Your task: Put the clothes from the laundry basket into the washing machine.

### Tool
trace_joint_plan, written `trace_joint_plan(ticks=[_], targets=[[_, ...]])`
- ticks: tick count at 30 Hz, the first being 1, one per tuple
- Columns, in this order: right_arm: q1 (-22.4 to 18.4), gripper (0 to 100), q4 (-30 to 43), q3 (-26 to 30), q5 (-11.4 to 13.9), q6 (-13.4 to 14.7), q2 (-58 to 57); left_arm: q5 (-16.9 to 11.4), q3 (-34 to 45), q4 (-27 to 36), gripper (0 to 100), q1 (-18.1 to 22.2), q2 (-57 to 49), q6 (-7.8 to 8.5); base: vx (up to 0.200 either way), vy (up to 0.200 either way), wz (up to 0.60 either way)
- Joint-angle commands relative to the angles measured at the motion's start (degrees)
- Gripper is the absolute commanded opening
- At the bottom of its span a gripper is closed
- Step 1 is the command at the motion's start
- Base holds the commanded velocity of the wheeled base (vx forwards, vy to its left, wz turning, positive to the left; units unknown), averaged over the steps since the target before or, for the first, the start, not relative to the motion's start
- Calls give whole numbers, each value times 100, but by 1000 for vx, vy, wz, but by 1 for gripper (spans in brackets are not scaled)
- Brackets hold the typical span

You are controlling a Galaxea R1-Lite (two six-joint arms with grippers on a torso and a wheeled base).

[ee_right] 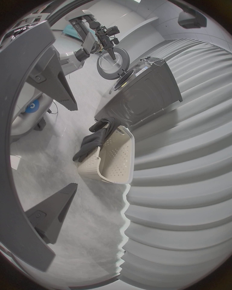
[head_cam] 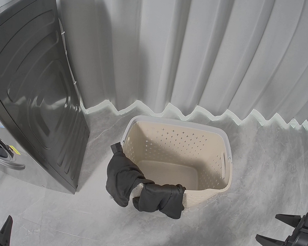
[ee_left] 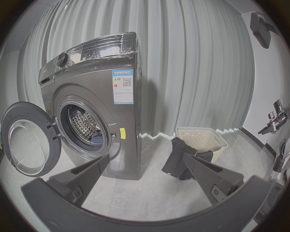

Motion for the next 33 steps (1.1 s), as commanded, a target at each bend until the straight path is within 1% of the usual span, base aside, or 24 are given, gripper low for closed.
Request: trace_joint_plan(ticks=[1,5,7,8,9,11,12,13,14,15,16,17,19,21,23,24,25,30,32,33], targets=[[278,100,-412,1,12,176,1151,2,92,2,100,-1,-93,-1,0,0,0],[330,100,-1001,-8,12,282,1819,2,92,2,100,-1,-93,-1,0,0,0],[497,100,-1352,-25,-6,502,2145,2,92,2,100,-1,-93,-1,0,0,0],[506,100,-1379,-25,-6,528,2171,2,92,2,100,-1,-93,-10,0,0,0],[717,100,-1642,-43,-93,862,2443,2,92,2,100,-1,-93,-10,0,0,0],[1042,100,-1836,-69,-419,1249,2769,2,92,2,100,-1,-93,-10,0,0,0],[1244,100,-1959,-69,-647,1416,2944,2,92,2,100,-1,-93,-1,0,0,0],[1394,100,-2047,-69,-805,1512,3050,2,92,2,100,-1,-93,-1,0,0,0],[1446,100,-2091,-69,-858,1548,3094,2,92,2,100,-1,-93,-10,0,0,0],[1816,100,-2398,-78,-1183,1794,3393,2,92,2,100,-1,-93,-10,0,0,0],[1947,100,-2530,-87,-1289,1882,3533,2,92,2,100,-1,-93,-10,0,0,0],[2000,100,-2609,-96,-1333,1917,3603,2,92,2,100,-1,-93,-10,0,0,0],[2220,100,-2952,-201,-1596,2049,4034,2,92,2,100,-1,-93,-10,0,0,0],[2290,100,-3154,-280,-1737,2066,4333,2,92,2,100,-1,-93,-10,0,0,0],[2317,100,-3347,-350,-1799,2066,4579,2,92,2,100,-1,-93,-10,0,0,0],[2317,100,-3347,-350,-1799,2066,4579,2,92,2,100,-1,-93,-10,0,0,0],[2334,100,-3497,-429,-1799,2066,4781,2,92,2,100,-1,-93,-10,0,0,0],[2352,100,-3620,-737,-1825,2084,5309,2,92,2,100,-1,-93,-10,0,0,0],[2378,100,-3637,-816,-1913,2092,5440,2,92,2,100,-1,-93,-10,0,0,0],[2422,100,-3673,-957,-2071,2163,5651,2,92,11,100,-1,-93,-10,0,0,0]])
